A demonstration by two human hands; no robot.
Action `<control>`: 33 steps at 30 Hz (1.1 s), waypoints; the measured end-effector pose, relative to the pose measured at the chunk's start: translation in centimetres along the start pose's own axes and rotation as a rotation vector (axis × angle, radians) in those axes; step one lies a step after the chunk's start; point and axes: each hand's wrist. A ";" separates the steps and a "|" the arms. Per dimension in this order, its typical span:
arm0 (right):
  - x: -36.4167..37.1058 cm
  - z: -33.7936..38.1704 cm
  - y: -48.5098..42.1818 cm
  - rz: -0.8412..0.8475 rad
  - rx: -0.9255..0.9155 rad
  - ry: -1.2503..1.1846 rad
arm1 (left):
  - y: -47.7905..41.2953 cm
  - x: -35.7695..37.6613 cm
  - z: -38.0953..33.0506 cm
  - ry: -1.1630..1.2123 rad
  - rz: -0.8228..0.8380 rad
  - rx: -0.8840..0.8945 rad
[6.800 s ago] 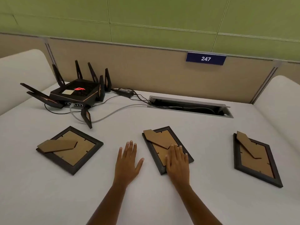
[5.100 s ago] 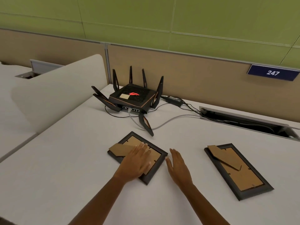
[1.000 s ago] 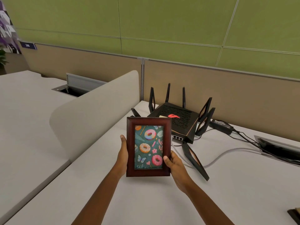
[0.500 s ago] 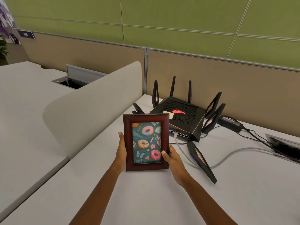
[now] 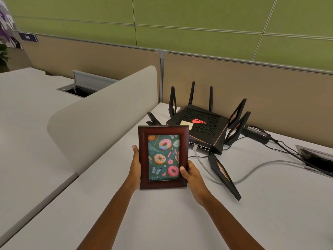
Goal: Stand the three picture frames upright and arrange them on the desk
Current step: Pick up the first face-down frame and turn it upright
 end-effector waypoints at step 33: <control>-8.3 -0.6 5.7 -0.207 -0.002 -0.005 | 5.6 6.3 3.2 0.032 0.210 -0.116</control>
Point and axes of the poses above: each hand's wrist, its own y-axis away from the middle knuckle, its own x-axis out of the palm, z = x × y, and after that the axes turned 13 degrees about -z, right-handed
